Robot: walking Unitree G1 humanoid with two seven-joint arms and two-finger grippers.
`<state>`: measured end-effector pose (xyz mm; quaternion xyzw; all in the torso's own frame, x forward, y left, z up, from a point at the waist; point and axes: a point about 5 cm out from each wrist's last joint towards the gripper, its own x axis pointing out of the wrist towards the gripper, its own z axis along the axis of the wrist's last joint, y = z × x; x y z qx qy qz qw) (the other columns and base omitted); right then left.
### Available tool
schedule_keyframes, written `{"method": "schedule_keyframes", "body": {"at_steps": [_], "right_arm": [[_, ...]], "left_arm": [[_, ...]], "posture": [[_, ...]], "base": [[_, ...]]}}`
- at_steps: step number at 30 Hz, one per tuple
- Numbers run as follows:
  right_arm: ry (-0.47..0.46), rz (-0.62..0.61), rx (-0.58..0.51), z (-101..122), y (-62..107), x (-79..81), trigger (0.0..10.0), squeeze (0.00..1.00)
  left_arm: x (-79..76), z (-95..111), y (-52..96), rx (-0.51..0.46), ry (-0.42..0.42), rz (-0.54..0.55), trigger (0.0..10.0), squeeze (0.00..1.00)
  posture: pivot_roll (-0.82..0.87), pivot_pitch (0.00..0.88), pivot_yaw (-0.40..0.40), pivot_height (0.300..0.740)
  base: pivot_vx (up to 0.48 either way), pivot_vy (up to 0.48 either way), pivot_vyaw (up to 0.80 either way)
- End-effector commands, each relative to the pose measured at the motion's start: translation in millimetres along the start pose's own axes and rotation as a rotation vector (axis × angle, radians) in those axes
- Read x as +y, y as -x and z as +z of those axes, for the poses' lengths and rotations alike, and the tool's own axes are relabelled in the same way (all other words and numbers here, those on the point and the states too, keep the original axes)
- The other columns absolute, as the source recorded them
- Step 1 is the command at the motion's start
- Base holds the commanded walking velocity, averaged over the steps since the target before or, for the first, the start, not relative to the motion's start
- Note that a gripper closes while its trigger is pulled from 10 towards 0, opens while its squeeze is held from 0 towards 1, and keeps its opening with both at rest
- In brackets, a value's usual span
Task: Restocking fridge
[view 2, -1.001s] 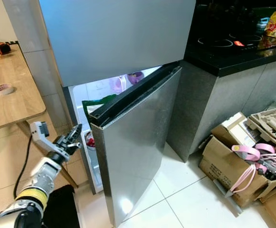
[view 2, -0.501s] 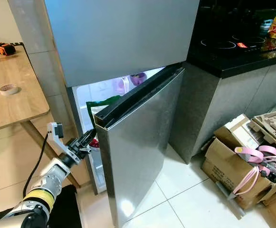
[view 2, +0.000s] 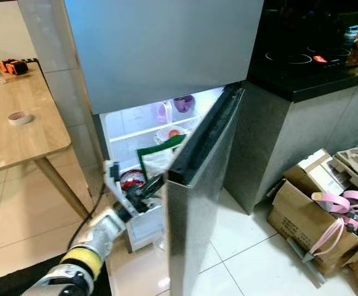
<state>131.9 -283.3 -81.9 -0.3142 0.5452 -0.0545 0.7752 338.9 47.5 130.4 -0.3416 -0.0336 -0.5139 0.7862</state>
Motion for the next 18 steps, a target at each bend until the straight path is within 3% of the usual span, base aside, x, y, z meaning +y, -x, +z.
{"method": "schedule_keyframes", "body": {"at_steps": [1,2,5,7,10,11,12,13,14,15,16,17,18], "right_arm": [[-0.018,-0.014,0.021,-5,0.1,-1.8,10.0,0.00],[-0.024,-0.016,0.027,-7,0.2,-1.9,10.0,0.00],[-0.030,-0.017,0.032,-8,0.4,-1.4,10.0,0.00],[-0.036,-0.016,0.036,-9,0.7,-0.1,10.0,0.00],[-0.037,-0.015,0.036,-9,0.8,0.6,10.0,0.00],[-0.038,-0.014,0.036,-9,0.8,1.2,10.0,0.00],[-0.038,-0.014,0.036,-9,0.8,1.2,10.0,0.00],[-0.041,-0.013,0.034,-8,0.9,1.7,10.0,0.00],[-0.041,-0.013,0.034,-8,0.9,1.7,10.0,0.00],[-0.049,-0.013,0.023,-6,0.7,1.7,10.0,0.00],[-0.053,-0.014,0.018,-5,0.6,1.5,10.0,0.00],[-0.053,-0.014,0.018,-5,0.6,1.5,10.0,0.00],[-0.049,-0.017,0.011,-3,0.6,1.3,10.0,0.00]], "left_arm": [[-25.2,-11,-34.4,-0.002,0.043,-0.147,10.0,0.00],[-33.1,-14,-40.0,0.018,0.053,-0.208,10.0,0.00],[-35.3,-16,-38.1,0.035,0.057,-0.235,10.0,0.00],[-28.7,-18,-24.2,0.051,0.060,-0.202,10.0,0.00],[-23.3,-18,-15.0,0.050,0.059,-0.165,10.0,0.00],[-13.9,-17,-0.8,0.038,0.055,-0.095,10.0,0.00],[-13.9,-17,-0.8,0.038,0.055,-0.095,10.0,0.00],[-1.2,-13,18.5,0.014,0.041,0.011,10.0,0.00],[-1.2,-13,18.5,0.014,0.041,0.011,10.0,0.00],[21.6,-1,54.0,-0.047,0.015,0.224,10.0,0.00],[27.7,5,64.2,-0.068,0.002,0.290,10.0,0.00],[27.7,5,64.2,-0.068,0.002,0.290,10.0,0.00],[34.9,10,78.4,-0.096,0.002,0.369,10.0,0.00]], "posture": [[-0.11,0.000,0.048,0.740],[-0.11,0.000,0.049,0.740],[-0.11,0.000,0.049,0.740],[-0.10,0.000,0.045,0.740],[-0.09,0.000,0.044,0.740],[-0.09,0.000,0.042,0.740],[-0.09,0.000,0.042,0.740],[-0.09,0.000,0.042,0.740],[-0.09,0.000,0.042,0.740],[-0.08,0.000,0.030,0.740],[-0.08,0.000,0.030,0.740],[-0.08,0.000,0.030,0.740],[-0.08,0.000,0.033,0.740]], "base": [[0.000,0.000,0.00],[0.000,0.000,0.00],[0.000,0.000,0.00],[0.000,0.000,0.00],[0.000,0.000,0.00],[0.000,0.000,0.00],[0.000,0.000,0.00],[0.000,0.000,0.00],[0.000,0.000,0.00],[0.000,0.000,0.00],[0.000,0.000,0.00],[0.000,0.000,0.00],[0.000,0.000,0.00]]}}
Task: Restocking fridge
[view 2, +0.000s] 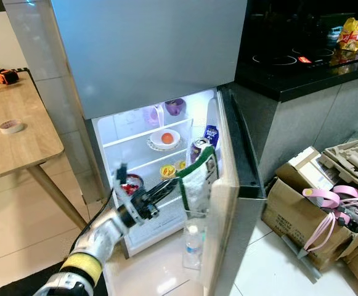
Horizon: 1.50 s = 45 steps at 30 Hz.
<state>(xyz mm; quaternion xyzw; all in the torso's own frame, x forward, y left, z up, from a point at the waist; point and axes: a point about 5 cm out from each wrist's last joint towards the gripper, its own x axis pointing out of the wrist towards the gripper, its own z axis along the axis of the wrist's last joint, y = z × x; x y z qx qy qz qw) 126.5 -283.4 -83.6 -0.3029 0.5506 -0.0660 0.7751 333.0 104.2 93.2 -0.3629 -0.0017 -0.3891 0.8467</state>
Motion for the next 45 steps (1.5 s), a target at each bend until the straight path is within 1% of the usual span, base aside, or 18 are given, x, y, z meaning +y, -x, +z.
{"method": "schedule_keyframes", "body": {"at_steps": [1,3,4,6,7,9,10,11,14,16,18,21,22,27,29,32,41,45], "right_arm": [[-0.019,-0.014,-0.006,2,-0.1,-0.9,10.0,0.00],[-0.021,-0.032,-0.015,3,-0.3,-2.6,10.0,0.00],[-0.021,-0.032,-0.015,3,-0.3,-2.6,10.0,0.00],[-0.041,-0.054,-0.018,3,-0.5,-6.2,10.0,0.00],[-0.041,-0.054,-0.018,3,-0.5,-6.2,10.0,0.00],[-0.056,-0.068,-0.015,2,-0.6,-8.6,10.0,0.00],[-0.056,-0.068,-0.015,2,-0.6,-8.6,10.0,0.00],[-0.063,-0.067,-0.018,1,-0.6,-8.6,10.0,0.00],[-0.073,-0.061,-0.025,2,-0.5,-7.9,10.0,0.00],[-0.096,-0.036,-0.068,8,-0.5,-6.6,10.0,0.00],[-0.096,-0.036,-0.068,8,-0.5,-6.6,10.0,0.00],[-0.119,-0.041,-0.073,7,-1.0,-11.7,10.0,0.00],[-0.119,-0.041,-0.073,7,-1.0,-11.7,10.0,0.00],[-0.127,-0.050,-0.058,4,-1.2,-14.4,10.0,0.00],[-0.130,-0.048,-0.056,4,-1.2,-13.8,10.0,0.00],[-0.144,-0.020,-0.031,3,-1.0,-8.7,10.0,0.00],[-0.150,0.005,-0.032,5,-0.5,-2.9,10.0,0.00],[-0.133,0.011,-0.045,7,-0.3,-1.9,10.0,0.00]], "left_arm": [[11.7,8,13.0,-0.045,-0.011,0.085,10.0,0.00],[31.8,20,40.3,-0.107,-0.010,0.246,10.0,0.00],[31.8,20,40.3,-0.107,-0.010,0.246,10.0,0.00],[50.0,27,72.0,-0.156,-0.006,0.421,10.0,0.00],[50.0,27,72.0,-0.156,-0.006,0.421,10.0,0.00],[63.0,26,101.6,-0.168,0.008,0.586,10.0,0.00],[63.0,26,101.6,-0.168,0.008,0.586,10.0,0.00],[67.2,22,114.0,-0.164,0.017,0.657,10.0,0.00],[70.0,18,123.5,-0.159,0.024,0.713,10.0,0.00],[75.2,2,151.8,-0.122,0.051,0.874,10.0,0.00],[75.2,2,151.8,-0.122,0.051,0.874,10.0,0.00],[75.6,-21,182.8,-0.057,0.083,1.035,10.0,0.00],[75.6,-21,182.8,-0.057,0.083,1.035,10.0,0.00],[72.1,-40,204.8,-0.017,0.124,1.124,10.0,0.00],[71.4,-42,207.4,-0.007,0.125,1.132,10.0,0.00],[68.5,-53,217.3,0.057,0.124,1.180,10.0,0.00],[67.1,-59,223.6,0.094,0.108,1.226,10.0,0.00],[65.7,-62,223.4,0.120,0.097,1.213,10.0,0.00]], "posture": [[-0.08,0.000,0.033,0.740],[-0.07,0.000,0.033,0.740],[-0.07,0.000,0.033,0.740],[-0.07,0.000,0.031,0.740],[-0.07,0.000,0.031,0.740],[-0.07,0.000,0.032,0.740],[-0.07,0.000,0.032,0.740],[-0.07,0.000,0.029,0.740],[-0.07,0.000,0.027,0.740],[-0.07,0.000,0.020,0.740],[-0.07,0.000,0.020,0.740],[-0.07,0.000,0.014,0.740],[-0.07,0.000,0.014,0.740],[-0.07,0.000,0.009,0.740],[-0.07,0.000,0.009,0.740],[-0.07,0.000,0.013,0.740],[-0.07,0.000,0.009,0.740],[-0.07,0.000,0.012,0.740]], "base": [[0.000,0.000,0.00],[0.000,0.000,0.00],[0.000,0.000,0.00],[0.000,0.000,0.00],[0.000,0.000,0.00],[0.000,0.000,0.00],[0.000,0.000,0.00],[0.000,0.000,0.00],[0.000,0.000,0.00],[0.000,0.000,0.00],[0.000,0.000,0.00],[0.000,0.000,0.00],[0.000,0.000,0.00],[0.000,0.000,0.00],[0.000,0.000,0.00],[0.000,0.000,0.00],[0.000,0.000,-0.61],[0.000,0.000,0.00]]}}
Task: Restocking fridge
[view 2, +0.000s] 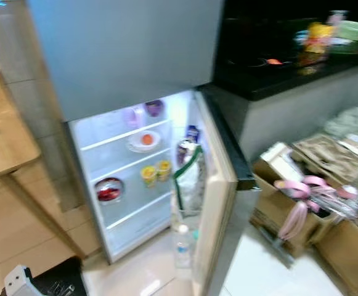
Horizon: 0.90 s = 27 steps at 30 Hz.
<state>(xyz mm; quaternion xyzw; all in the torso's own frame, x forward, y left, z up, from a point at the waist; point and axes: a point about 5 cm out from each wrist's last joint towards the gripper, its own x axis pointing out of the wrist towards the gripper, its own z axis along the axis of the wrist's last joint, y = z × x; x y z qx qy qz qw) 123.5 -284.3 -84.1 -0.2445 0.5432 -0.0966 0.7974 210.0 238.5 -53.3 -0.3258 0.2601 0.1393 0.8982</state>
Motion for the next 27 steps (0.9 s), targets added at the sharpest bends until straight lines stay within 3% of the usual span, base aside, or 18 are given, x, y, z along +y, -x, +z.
{"method": "schedule_keyframes", "body": {"at_steps": [1,13,24,27], "right_arm": [[0.010,-0.001,-0.036,11,-0.8,-0.8,10.0,0.00],[0.005,0.000,-0.035,10,-0.8,-0.9,10.0,0.00],[0.012,0.002,-0.037,10,-0.8,-0.9,10.0,0.00],[0.015,0.005,-0.033,9,-0.7,-0.2,10.0,0.00]], "left_arm": [[6.3,-4,3.5,0.018,-0.021,0.019,10.0,0.00],[5.3,-19,6.5,0.079,-0.048,0.025,10.0,0.00],[-12.2,-2,-4.8,0.019,-0.046,-0.034,10.0,0.00],[-18.0,3,-8.1,0.000,-0.053,-0.045,10.0,0.00]], "posture": [[-0.07,0.000,0.010,0.740],[-0.08,0.000,0.010,0.740],[-0.08,0.000,0.010,0.740],[-0.08,0.000,0.010,0.740]], "base": [[0.000,-0.240,0.00],[0.000,-0.473,0.00],[0.000,-0.469,0.00],[0.000,0.000,0.00]]}}
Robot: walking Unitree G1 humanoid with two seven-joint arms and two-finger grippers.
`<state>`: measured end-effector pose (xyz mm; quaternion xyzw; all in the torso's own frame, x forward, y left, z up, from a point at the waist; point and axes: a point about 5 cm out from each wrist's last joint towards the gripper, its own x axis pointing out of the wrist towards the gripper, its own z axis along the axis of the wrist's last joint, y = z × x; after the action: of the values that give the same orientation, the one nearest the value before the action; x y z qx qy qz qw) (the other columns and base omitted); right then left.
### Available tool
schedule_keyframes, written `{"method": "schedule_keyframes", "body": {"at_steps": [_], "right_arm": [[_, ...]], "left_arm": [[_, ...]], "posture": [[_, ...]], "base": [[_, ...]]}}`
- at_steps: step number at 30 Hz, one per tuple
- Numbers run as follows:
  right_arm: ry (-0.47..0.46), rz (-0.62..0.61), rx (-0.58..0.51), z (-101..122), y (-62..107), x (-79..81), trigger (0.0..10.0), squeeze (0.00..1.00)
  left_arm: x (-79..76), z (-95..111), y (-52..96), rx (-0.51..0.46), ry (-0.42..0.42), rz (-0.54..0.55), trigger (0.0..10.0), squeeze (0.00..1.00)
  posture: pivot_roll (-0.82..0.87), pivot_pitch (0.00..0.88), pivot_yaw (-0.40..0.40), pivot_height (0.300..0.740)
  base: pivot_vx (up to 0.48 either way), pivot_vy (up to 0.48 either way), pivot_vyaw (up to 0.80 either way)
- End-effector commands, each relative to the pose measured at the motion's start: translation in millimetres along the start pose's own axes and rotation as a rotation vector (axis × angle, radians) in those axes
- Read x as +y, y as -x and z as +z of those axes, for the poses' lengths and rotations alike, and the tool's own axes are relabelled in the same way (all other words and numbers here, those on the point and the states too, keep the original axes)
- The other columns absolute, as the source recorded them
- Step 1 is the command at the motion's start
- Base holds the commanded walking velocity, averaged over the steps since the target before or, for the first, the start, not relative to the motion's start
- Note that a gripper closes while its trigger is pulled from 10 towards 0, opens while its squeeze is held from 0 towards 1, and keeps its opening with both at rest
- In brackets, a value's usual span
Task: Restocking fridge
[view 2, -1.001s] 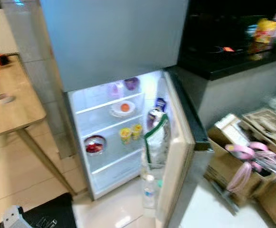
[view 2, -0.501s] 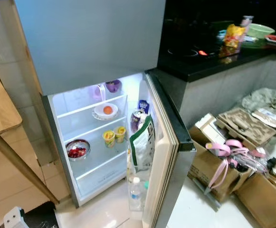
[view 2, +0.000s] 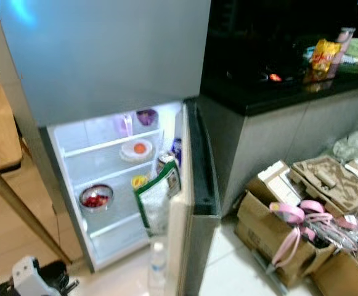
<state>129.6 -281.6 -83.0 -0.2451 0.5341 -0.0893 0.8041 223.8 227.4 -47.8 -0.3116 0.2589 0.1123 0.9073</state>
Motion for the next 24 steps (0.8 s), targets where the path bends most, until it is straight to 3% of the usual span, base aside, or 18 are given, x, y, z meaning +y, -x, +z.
{"method": "schedule_keyframes", "body": {"at_steps": [1,8,10,13,14,15,18,20,24], "right_arm": [[0.014,-0.001,-0.004,1,-0.2,-0.9,10.0,0.00],[0.017,-0.001,-0.001,0,-0.1,-1.6,10.0,0.00],[0.021,-0.003,-0.001,-1,-0.2,-2.5,10.0,0.00],[0.022,-0.003,-0.001,-1,-0.2,-2.8,10.0,0.00],[0.024,-0.003,-0.002,-1,-0.3,-3.3,10.0,0.00],[0.024,-0.003,-0.002,-1,-0.3,-3.3,10.0,0.00],[0.027,-0.003,-0.002,-1,-0.3,-3.5,10.0,0.00],[0.027,-0.003,-0.002,-1,-0.3,-3.5,10.0,0.00],[0.031,-0.001,0.001,-1,-0.3,-3.0,10.0,0.00]], "left_arm": [[-5.4,8,-3.6,-0.033,-0.020,-0.013,10.0,0.00],[-13.9,22,-8.2,-0.096,-0.016,-0.062,10.0,0.00],[-31.0,42,-14.1,-0.174,0.007,-0.189,10.0,0.00],[-37.4,49,-15.7,-0.203,0.015,-0.237,10.0,0.00],[-58.2,64,-19.9,-0.247,0.037,-0.377,10.0,0.00],[-58.2,64,-19.9,-0.247,0.037,-0.377,10.0,0.00],[-85.5,69,-22.8,-0.244,0.020,-0.551,10.0,0.00],[-85.5,69,-22.8,-0.244,0.020,-0.551,10.0,0.00],[-121.4,58,-22.4,-0.145,-0.057,-0.787,10.0,0.00]], "posture": [[-0.08,0.000,0.010,0.740],[-0.09,0.000,0.011,0.740],[-0.08,0.000,0.009,0.740],[-0.08,0.000,0.009,0.740],[-0.08,0.000,0.009,0.740],[-0.08,0.000,0.009,0.740],[-0.08,0.000,0.009,0.740],[-0.08,0.000,0.009,0.740],[-0.08,0.000,0.009,0.740]], "base": [[0.000,0.000,0.00],[0.000,0.000,0.00],[0.000,0.000,0.00],[0.000,0.000,0.00],[0.000,0.000,0.00],[0.000,0.000,0.00],[0.000,0.000,0.00],[0.000,0.000,0.00],[0.000,0.000,0.00]]}}
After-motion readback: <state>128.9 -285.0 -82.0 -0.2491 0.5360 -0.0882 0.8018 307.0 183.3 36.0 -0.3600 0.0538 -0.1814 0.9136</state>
